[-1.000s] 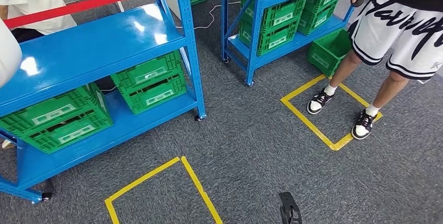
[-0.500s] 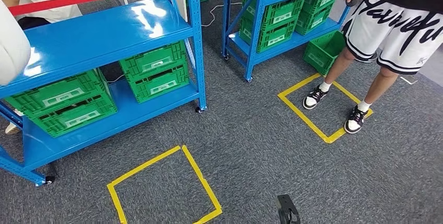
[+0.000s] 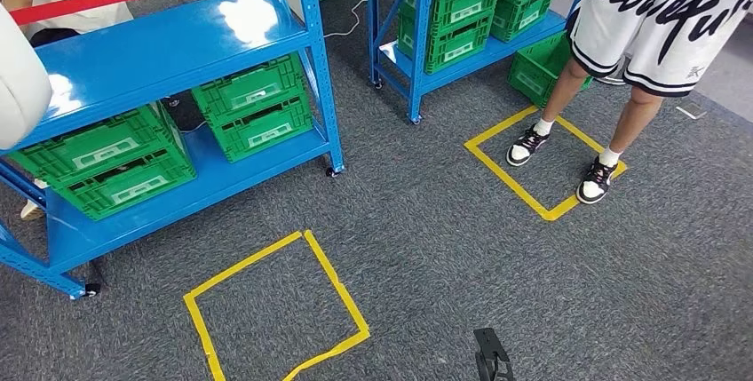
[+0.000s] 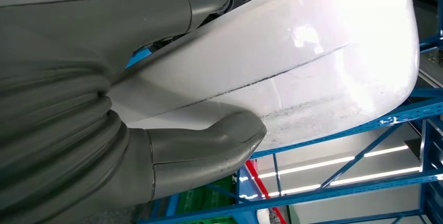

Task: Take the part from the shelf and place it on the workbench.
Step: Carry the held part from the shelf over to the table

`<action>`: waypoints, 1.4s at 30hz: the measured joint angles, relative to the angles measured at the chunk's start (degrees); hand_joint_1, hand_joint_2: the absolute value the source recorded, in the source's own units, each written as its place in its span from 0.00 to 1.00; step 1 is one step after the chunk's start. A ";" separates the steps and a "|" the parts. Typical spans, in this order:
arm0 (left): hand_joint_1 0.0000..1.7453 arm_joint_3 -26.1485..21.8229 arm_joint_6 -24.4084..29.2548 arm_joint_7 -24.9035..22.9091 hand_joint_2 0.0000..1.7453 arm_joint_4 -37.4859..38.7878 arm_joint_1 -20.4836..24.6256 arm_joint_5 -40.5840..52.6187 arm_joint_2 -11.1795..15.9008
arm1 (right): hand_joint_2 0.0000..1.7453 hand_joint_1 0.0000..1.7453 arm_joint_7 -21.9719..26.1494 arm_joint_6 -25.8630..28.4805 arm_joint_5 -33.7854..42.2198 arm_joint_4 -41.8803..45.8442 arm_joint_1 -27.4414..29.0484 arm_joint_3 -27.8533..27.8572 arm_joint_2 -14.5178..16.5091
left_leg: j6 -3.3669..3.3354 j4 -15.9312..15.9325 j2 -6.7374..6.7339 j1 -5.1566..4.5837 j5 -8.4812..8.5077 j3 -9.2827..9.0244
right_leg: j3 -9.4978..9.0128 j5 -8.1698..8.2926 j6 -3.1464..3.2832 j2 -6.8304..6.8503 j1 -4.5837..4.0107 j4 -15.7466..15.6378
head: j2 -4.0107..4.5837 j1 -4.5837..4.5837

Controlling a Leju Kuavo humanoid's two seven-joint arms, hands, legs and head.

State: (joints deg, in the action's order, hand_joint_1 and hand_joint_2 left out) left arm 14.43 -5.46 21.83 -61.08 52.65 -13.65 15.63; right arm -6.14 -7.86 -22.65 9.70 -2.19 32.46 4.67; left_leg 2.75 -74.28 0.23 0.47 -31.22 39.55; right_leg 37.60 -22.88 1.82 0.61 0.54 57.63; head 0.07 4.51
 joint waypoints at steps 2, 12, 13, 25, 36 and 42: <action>1.00 0.01 0.04 -0.04 1.00 -0.25 0.01 -0.01 0.07 | 0.00 0.00 -0.02 0.02 -0.01 0.01 -0.03 0.00 0.01 | 0.00 6.33 -0.01 0.11 1.87 -5.74 | 1.65 1.32 -0.47 0.02 0.05 0.31 | 0.00 0.01; 1.00 0.06 0.22 -0.42 1.00 -0.93 -0.06 -0.06 0.25 | 0.00 0.00 -0.01 0.14 -0.15 0.00 0.15 0.02 0.13 | -3.97 17.03 -0.40 -0.13 3.75 -7.73 | 6.38 -7.30 -3.69 -0.40 0.30 11.45 | -0.01 -0.09; 1.00 0.06 0.21 -0.49 1.00 -0.93 -0.09 -0.06 0.26 | 0.00 0.00 -0.02 0.18 -0.19 0.00 0.11 0.02 0.12 | -3.95 16.94 -0.38 -0.15 4.48 -6.63 | 6.79 -8.34 -3.82 -0.41 0.31 15.22 | -0.01 -0.08; 1.00 0.10 -0.10 -0.26 1.00 -0.99 -0.33 0.45 1.15 | 0.00 0.00 0.14 0.25 -0.69 0.02 -0.02 0.02 0.20 | -0.78 11.90 -0.44 -0.09 5.82 0.49 | -7.83 -7.62 -0.12 -0.31 0.09 0.45 | -0.02 -0.13; 1.00 0.02 0.64 -0.10 1.00 -0.68 -0.90 0.77 1.64 | 0.00 0.00 1.27 -0.39 -1.63 0.02 0.04 0.02 0.35 | -2.03 15.61 -0.34 -0.94 3.82 -6.85 | -5.22 -5.50 -0.72 -0.11 -0.41 0.95 | -0.01 -0.20; 1.00 -0.03 0.72 0.01 1.00 -1.01 -1.04 1.29 1.86 | 0.00 0.00 2.25 -1.05 -2.03 0.04 0.07 0.02 0.37 | -3.72 16.92 0.27 -0.21 5.15 -6.19 | -0.55 -10.92 -2.65 -0.32 -0.17 10.49 | -0.01 -0.02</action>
State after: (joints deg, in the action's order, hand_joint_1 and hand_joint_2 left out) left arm 14.40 -4.74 21.84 -62.08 51.61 -12.35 17.49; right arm -3.89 -8.91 -24.68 9.75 -2.12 32.48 5.04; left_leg -0.97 -57.36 0.49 0.25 -26.07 33.36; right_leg 37.05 -33.79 -0.83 0.30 0.37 68.12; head 0.06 4.49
